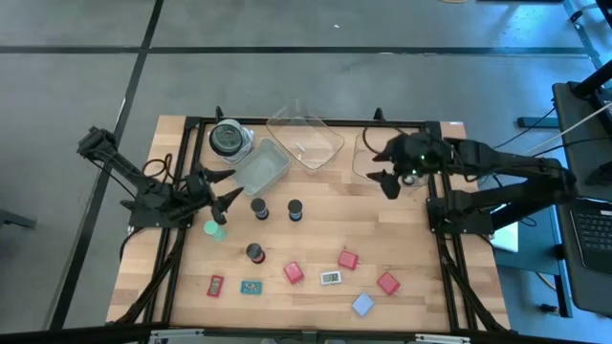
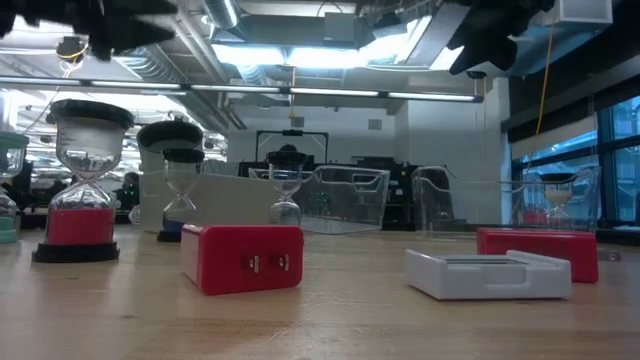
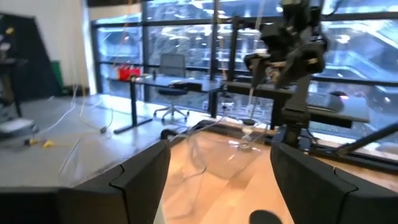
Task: Pick & Place Office items
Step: Put the purple hourglass into the right transparent bin
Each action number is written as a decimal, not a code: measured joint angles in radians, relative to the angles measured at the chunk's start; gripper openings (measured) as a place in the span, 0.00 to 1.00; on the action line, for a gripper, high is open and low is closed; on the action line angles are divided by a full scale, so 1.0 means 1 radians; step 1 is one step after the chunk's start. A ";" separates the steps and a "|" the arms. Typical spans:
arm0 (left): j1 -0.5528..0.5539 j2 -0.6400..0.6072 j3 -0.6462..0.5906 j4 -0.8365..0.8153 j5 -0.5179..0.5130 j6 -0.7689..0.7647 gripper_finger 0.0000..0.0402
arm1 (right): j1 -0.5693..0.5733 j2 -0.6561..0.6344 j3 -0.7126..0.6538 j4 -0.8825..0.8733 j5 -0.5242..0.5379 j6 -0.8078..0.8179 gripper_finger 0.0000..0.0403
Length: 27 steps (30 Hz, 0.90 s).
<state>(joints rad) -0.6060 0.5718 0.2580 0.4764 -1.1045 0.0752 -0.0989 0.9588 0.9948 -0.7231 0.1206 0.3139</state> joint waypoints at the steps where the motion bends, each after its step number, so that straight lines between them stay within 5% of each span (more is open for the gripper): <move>1: 0.000 0.016 0.025 -0.023 0.009 0.006 0.70 | 0.016 -0.003 -0.003 0.001 0.019 0.007 0.70; 9: 0.043 0.246 0.213 -0.331 0.081 -0.209 0.78 | 0.102 -0.005 -0.004 0.006 0.093 0.019 0.70; 19: 0.271 0.497 0.378 -0.778 0.384 -0.578 0.78 | 0.157 -0.005 -0.004 0.005 0.160 -0.004 0.70; 27: 0.385 0.552 0.398 -0.842 0.585 -0.657 0.78 | 0.163 -0.005 -0.004 0.004 0.160 -0.016 0.70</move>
<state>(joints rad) -0.2214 1.1236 0.6559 -0.3654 -0.5194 -0.5814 0.0637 0.9539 0.9913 -0.7188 0.2810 0.2977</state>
